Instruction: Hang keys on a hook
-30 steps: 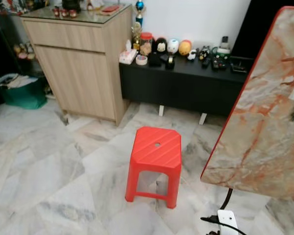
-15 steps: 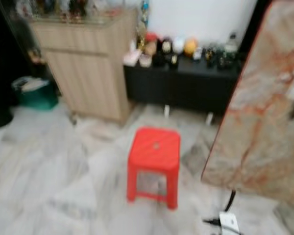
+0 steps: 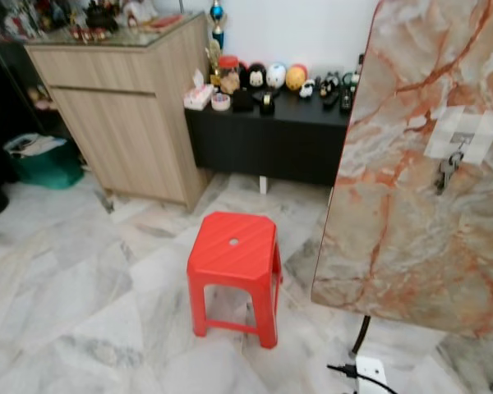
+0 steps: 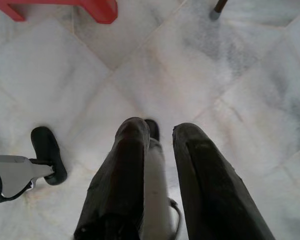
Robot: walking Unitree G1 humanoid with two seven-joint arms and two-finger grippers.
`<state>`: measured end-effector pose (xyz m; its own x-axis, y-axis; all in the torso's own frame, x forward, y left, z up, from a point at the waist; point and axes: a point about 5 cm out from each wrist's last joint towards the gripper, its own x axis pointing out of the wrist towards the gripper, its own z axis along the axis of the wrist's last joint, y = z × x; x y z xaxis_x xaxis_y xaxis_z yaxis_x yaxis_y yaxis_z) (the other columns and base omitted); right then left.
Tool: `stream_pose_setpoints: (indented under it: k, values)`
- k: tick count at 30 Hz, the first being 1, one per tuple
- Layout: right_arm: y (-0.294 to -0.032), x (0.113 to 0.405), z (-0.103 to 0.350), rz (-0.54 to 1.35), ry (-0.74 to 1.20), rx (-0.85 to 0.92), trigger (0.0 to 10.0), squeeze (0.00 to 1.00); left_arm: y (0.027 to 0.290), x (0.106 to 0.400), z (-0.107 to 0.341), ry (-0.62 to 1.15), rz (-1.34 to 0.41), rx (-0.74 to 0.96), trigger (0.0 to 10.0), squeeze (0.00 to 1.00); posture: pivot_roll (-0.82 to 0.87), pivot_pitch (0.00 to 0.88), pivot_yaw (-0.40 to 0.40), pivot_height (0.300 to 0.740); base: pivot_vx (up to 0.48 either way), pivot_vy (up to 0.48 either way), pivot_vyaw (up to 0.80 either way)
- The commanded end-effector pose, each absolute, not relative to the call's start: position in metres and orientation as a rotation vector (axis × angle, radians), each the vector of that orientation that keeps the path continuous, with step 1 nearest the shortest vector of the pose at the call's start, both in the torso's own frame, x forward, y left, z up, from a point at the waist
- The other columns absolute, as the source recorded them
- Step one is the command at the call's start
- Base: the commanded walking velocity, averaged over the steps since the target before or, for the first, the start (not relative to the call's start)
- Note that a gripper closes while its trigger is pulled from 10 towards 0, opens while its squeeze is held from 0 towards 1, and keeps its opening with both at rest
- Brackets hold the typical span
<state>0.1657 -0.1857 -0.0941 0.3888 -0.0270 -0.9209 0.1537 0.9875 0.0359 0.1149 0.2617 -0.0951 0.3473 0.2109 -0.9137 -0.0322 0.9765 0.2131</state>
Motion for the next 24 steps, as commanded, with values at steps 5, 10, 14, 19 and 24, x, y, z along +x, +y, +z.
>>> stream_pose_setpoints:
  k: [5,10,14,19,24]
  values:
    - [-0.198,0.167,-0.092,-0.11,1.175,0.104,10.0,0.0,0.266,0.106,-0.096,1.236,0.201,0.167,10.0,0.0,0.03,0.0,-0.002,0.74,0.0,-0.289,0.0]
    - [-0.212,0.171,-0.087,-0.145,1.166,0.097,10.0,0.0,0.252,0.106,-0.101,1.244,0.185,0.148,10.0,0.0,-0.02,0.0,-0.002,0.74,0.0,-0.311,-0.26]
    - [-0.217,0.176,-0.085,-0.162,1.15,0.105,10.0,0.0,0.246,0.107,-0.102,1.253,0.16,0.149,10.0,0.0,-0.08,0.0,0.011,0.74,0.0,-0.312,-0.75]
    - [-0.219,0.176,-0.084,-0.117,1.179,0.055,10.0,0.0,0.24,0.11,-0.103,1.245,0.157,0.136,10.0,0.0,-0.06,0.0,-0.029,0.74,0.0,-0.314,0.0]
    - [-0.216,0.172,-0.085,-0.049,1.242,0.032,10.0,0.0,0.243,0.106,-0.103,1.246,0.171,0.132,10.0,0.0,-0.04,0.0,-0.01,0.74,0.0,-0.316,0.0]
